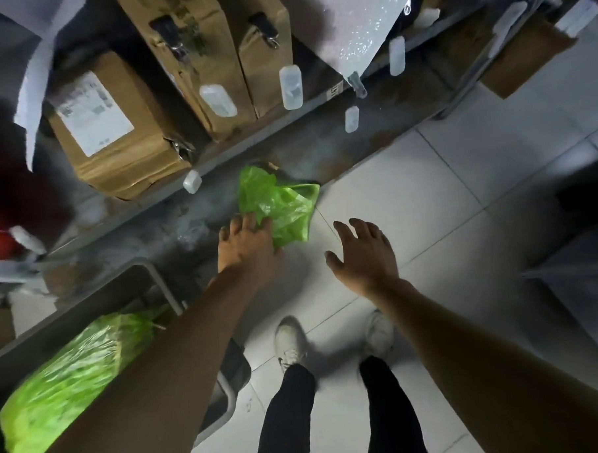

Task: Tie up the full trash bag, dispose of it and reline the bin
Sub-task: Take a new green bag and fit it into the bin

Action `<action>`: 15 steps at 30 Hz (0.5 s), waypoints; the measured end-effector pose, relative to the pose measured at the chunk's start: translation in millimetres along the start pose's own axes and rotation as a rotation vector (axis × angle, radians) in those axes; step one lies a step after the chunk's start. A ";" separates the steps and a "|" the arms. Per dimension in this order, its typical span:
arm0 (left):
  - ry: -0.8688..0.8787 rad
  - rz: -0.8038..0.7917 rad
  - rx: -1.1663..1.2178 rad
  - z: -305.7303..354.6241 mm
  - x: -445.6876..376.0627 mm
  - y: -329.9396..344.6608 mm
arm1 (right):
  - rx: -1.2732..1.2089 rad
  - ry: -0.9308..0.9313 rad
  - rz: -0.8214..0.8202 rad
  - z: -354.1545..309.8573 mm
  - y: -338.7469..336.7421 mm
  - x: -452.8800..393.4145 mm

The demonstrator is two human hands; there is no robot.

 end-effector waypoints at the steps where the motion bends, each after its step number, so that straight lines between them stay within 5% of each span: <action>1: -0.014 0.001 0.003 2.9 -9.6 10.9 | -0.001 -0.016 -0.004 4.4 10.4 -13.3; 15: -0.014 0.007 -0.086 23.7 -156.9 219.0 | -0.011 -0.059 -0.011 93.8 207.7 -155.9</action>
Point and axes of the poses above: each hand's wrist, its own x-axis away from the middle knuckle, its own y-axis out of the palm, z = x × y, the point moved 2 cm from there along -x, towards the middle knuckle, and after that the axes turned 7 degrees about z, right-handed, at the moved point
